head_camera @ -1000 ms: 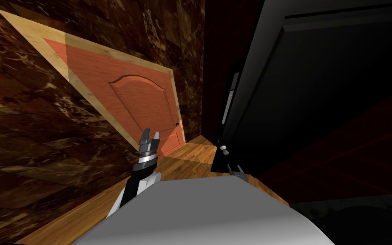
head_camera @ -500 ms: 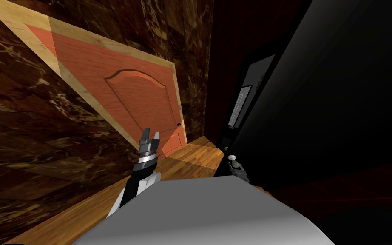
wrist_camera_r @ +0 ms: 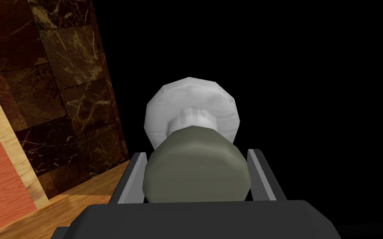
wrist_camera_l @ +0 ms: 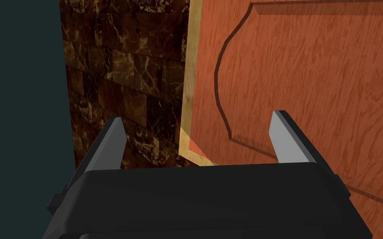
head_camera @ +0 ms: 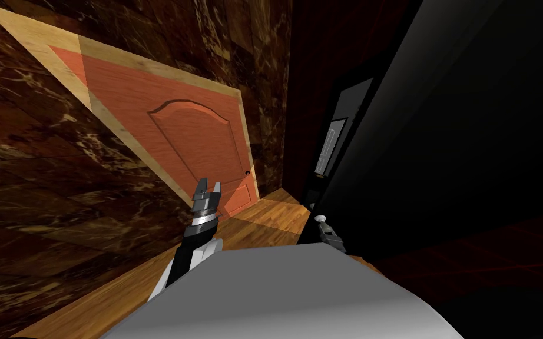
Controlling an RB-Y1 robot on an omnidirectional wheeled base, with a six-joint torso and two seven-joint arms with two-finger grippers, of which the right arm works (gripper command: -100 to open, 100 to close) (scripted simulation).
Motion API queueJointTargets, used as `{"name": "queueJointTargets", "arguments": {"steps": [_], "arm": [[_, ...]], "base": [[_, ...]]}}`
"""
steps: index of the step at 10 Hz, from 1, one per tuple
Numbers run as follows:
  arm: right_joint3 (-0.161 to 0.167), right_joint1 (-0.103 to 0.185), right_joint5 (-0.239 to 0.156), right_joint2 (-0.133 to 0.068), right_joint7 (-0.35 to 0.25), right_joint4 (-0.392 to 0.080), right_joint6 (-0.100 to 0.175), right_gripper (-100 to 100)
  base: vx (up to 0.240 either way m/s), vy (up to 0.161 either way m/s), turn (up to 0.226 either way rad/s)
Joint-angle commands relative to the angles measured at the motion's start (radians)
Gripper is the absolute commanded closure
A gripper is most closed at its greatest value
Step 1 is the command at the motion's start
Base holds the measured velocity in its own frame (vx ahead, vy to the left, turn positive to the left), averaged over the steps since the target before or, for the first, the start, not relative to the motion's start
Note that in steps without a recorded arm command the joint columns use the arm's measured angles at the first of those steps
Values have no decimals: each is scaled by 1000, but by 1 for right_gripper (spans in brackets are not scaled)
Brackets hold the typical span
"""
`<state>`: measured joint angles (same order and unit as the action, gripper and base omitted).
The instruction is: Pull the door open
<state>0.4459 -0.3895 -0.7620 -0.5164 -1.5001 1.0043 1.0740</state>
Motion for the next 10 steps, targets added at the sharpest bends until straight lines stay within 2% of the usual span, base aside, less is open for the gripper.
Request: {"name": "queueJointTargets", "arguments": {"steps": [1, 2, 10], "arm": [[3, 0, 2, 3, 0, 3, 2, 100], [9, 1, 5, -9, -14, -10, 10, 100], [64, 15, 37, -63, -98, -69, 71, 100]], "base": [[-7, 3, -7], [-125, -13, 127], [-200, -44, 155]]}}
